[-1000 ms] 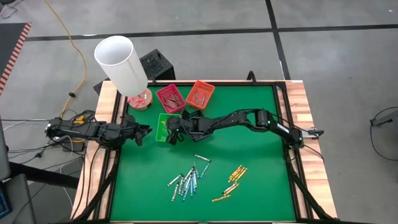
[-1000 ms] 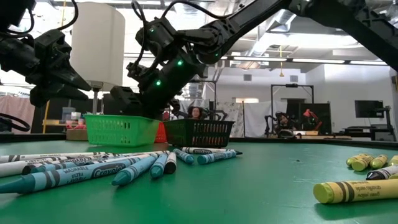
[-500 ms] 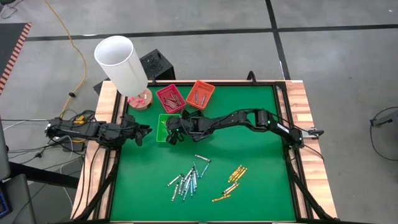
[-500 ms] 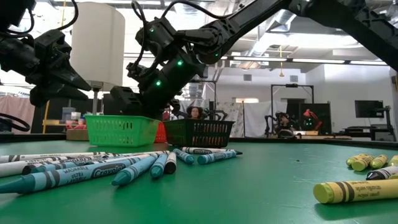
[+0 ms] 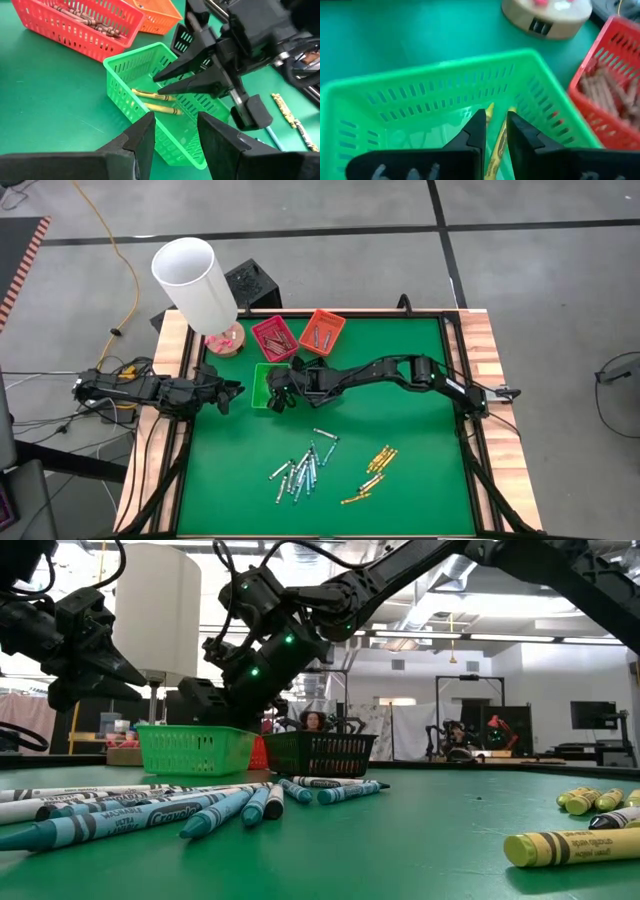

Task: Sort crayons
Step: Put the yellow crayon into the green bin

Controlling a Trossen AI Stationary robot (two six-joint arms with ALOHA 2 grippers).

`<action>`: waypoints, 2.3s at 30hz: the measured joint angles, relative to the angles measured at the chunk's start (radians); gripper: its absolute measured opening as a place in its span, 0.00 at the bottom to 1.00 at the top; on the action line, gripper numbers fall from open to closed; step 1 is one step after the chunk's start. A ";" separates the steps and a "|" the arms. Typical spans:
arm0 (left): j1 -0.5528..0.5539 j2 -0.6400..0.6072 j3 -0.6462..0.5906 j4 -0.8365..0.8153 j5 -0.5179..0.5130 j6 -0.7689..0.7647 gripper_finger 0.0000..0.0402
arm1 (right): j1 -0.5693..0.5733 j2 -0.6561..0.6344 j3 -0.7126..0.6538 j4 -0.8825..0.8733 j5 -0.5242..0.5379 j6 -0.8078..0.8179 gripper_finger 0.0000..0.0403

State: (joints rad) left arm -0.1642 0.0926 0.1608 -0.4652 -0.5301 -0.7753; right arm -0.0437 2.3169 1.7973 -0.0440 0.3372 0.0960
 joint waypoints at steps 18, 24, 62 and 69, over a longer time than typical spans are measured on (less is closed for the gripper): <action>0.000 0.000 0.000 -0.026 -0.005 0.011 0.34 | 0.127 -0.508 0.001 -0.505 0.001 -0.085 0.18; 0.000 0.000 0.000 -0.027 -0.007 0.023 0.34 | 0.230 -0.621 0.001 -0.853 -0.010 0.139 0.18; 0.000 0.000 0.000 -0.026 -0.077 0.037 0.34 | 0.764 -0.350 -0.216 -0.906 -0.130 0.521 0.18; 0.000 0.000 0.000 -0.036 -0.081 0.037 0.34 | 0.768 -0.323 -0.216 -0.796 -0.155 0.474 0.18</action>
State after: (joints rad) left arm -0.1638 0.0925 0.1608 -0.5014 -0.6106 -0.7380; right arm 0.7242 1.9941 1.5818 -0.8403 0.1818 0.5701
